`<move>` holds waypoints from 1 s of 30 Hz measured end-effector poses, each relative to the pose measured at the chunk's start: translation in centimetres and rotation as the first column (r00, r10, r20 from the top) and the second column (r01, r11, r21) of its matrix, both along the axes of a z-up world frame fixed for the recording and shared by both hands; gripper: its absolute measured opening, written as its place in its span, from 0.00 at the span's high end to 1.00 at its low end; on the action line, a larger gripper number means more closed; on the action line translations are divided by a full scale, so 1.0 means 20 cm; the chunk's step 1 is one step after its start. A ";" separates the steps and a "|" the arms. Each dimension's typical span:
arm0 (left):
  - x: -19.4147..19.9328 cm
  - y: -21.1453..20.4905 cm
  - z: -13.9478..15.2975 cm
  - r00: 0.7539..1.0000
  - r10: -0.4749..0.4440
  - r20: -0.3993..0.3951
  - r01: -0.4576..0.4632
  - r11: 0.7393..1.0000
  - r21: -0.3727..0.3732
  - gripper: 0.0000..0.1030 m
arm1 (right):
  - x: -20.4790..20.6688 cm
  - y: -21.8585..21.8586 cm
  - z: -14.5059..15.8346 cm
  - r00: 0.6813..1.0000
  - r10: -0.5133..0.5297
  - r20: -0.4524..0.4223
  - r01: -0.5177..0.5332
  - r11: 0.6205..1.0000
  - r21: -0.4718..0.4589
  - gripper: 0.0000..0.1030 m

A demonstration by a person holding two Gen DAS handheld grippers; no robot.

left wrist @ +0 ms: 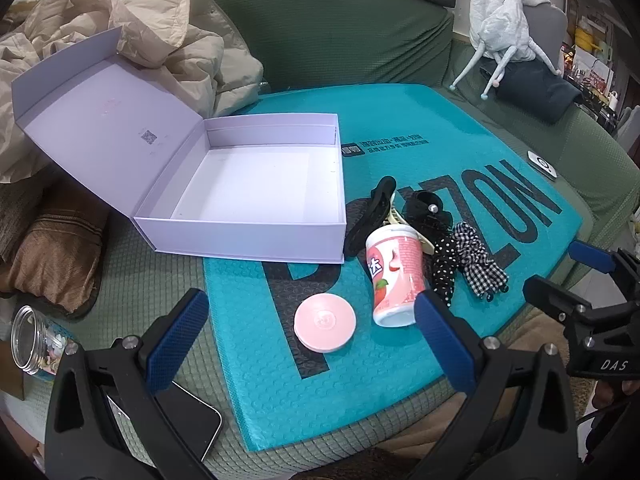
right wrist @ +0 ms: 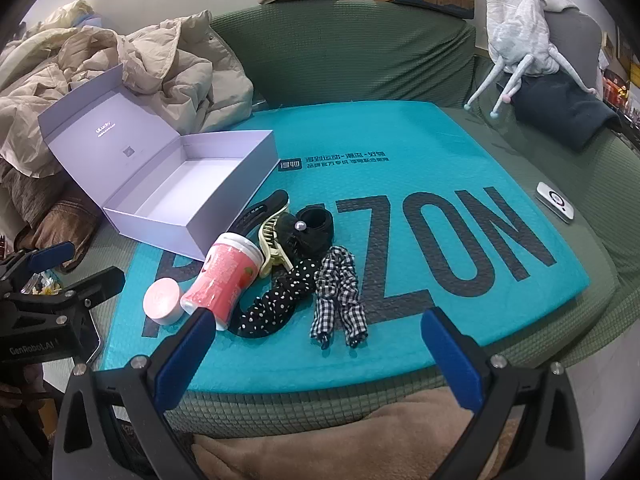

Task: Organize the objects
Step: 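Move both tools toward the pink compact and gingham scrunchie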

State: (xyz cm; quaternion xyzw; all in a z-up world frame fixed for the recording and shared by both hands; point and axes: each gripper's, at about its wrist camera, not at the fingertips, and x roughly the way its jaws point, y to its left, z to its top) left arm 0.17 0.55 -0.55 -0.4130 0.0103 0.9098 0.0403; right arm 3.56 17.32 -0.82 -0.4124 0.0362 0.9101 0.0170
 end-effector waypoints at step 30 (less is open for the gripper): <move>-0.04 0.04 -0.04 0.999 -0.025 0.047 0.025 1.000 -0.004 0.00 | -0.02 0.02 -0.03 1.000 -0.008 0.021 0.008 1.000 -0.003 0.00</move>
